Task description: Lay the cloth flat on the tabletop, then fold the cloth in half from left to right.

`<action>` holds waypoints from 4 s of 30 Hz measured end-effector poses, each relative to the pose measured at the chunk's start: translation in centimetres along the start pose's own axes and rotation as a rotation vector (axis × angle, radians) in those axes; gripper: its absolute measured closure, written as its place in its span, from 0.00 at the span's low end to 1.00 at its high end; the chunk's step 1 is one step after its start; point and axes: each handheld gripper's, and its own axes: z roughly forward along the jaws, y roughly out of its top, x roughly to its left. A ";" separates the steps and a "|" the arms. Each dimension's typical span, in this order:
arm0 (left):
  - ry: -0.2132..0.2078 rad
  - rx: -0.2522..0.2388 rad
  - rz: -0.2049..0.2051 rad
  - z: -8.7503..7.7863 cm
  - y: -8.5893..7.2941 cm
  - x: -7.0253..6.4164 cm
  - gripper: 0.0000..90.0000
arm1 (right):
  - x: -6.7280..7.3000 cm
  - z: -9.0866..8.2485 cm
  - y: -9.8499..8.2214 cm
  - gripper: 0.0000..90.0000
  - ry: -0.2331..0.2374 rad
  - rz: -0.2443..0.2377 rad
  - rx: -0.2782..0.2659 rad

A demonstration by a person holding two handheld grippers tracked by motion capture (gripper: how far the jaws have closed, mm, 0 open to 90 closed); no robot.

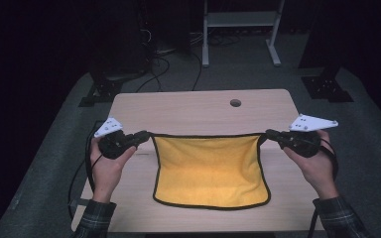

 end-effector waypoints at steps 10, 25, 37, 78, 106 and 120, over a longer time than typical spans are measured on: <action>0.041 0.016 -0.029 2.9 0.2 1.8 0.91 | -2.1 3.8 0.3 0.98 -0.018 0.012 0.039; 0.085 0.075 -0.089 8.3 -1.0 5.0 0.92 | -5.2 9.9 -1.6 0.97 -0.013 0.070 0.095; 0.122 0.160 -0.137 12.9 -3.3 7.4 0.91 | -6.8 13.9 -2.9 0.97 -0.034 0.079 0.192; 0.139 0.274 -0.080 8.8 -5.0 6.7 0.45 | -7.7 8.6 -8.8 0.44 -0.124 0.213 0.200; 0.089 0.324 -0.070 6.1 -9.3 2.9 0.46 | -5.9 5.1 -14.4 0.33 -0.162 0.272 0.260; 0.099 0.306 -0.080 7.9 -9.6 2.3 0.50 | -5.8 5.4 -14.6 0.27 -0.173 0.256 0.241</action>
